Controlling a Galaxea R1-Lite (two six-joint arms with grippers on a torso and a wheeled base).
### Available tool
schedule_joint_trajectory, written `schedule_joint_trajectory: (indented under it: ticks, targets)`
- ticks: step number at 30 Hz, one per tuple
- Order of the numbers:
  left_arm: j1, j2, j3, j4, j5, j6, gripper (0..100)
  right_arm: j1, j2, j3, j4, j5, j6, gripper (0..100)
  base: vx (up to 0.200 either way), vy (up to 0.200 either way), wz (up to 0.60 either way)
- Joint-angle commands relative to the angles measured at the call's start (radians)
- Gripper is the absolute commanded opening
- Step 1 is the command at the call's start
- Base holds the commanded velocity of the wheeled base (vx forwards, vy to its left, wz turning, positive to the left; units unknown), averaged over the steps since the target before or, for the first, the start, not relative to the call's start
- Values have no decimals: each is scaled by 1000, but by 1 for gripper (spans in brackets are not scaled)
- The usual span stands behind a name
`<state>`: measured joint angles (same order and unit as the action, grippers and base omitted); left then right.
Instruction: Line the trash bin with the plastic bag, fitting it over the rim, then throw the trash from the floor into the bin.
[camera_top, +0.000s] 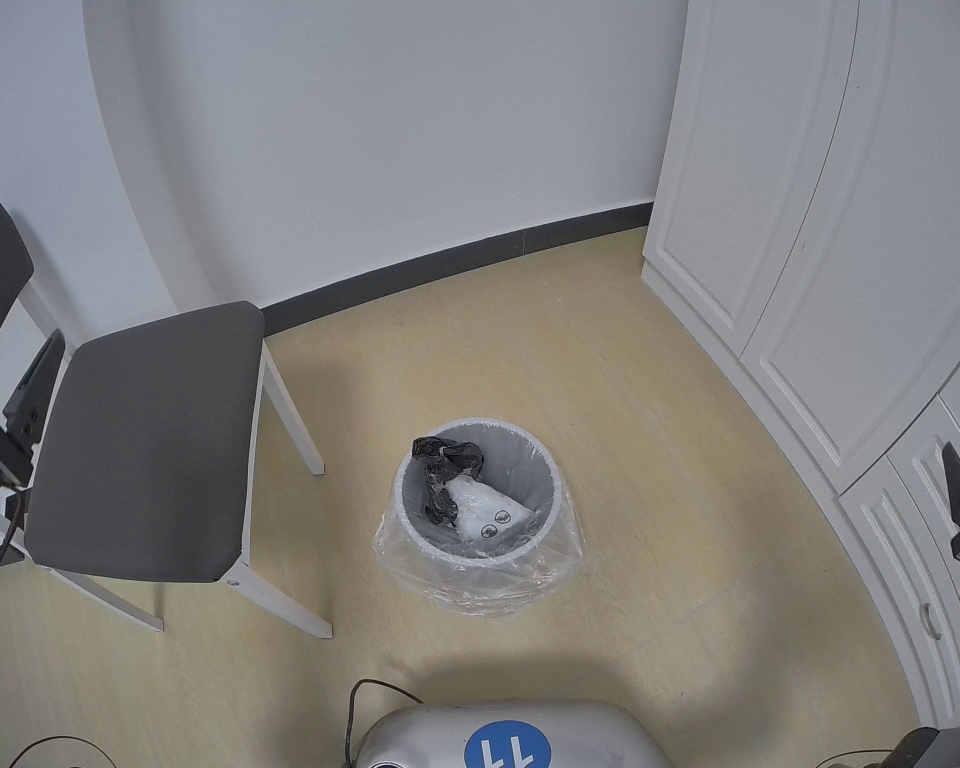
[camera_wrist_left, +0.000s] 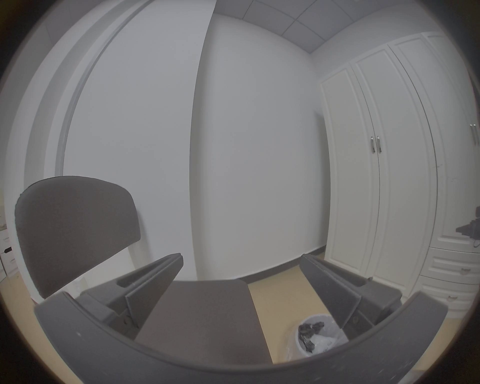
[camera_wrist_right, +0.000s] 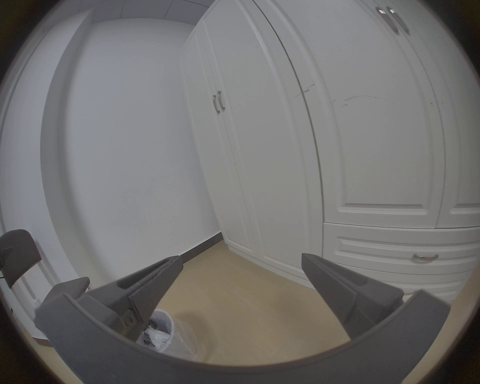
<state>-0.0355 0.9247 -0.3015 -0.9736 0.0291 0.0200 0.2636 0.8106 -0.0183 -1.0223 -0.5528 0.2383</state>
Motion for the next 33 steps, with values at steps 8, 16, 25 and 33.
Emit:
schedule_joint_trajectory:
  ticks: [8, 16, 25, 33]
  targets:
    - [8, -471, -153, 495, 32, -80, 100, -156, -505, 15, 383, -15, 10, 100, 0, 0, 0]
    - [5, -595, -137, 599, 37, -81, 100, -227, -726, 14, 584, 11, 1, 100, 0, 0, 0]
    - [9, -676, -125, 658, 38, -80, 100, -264, -811, 18, 688, 102, -34, 100, 0, 0, 0]
    - [9, -711, -119, 691, 37, -80, 100, -264, -811, 18, 699, 275, -57, 100, 0, 0, 0]
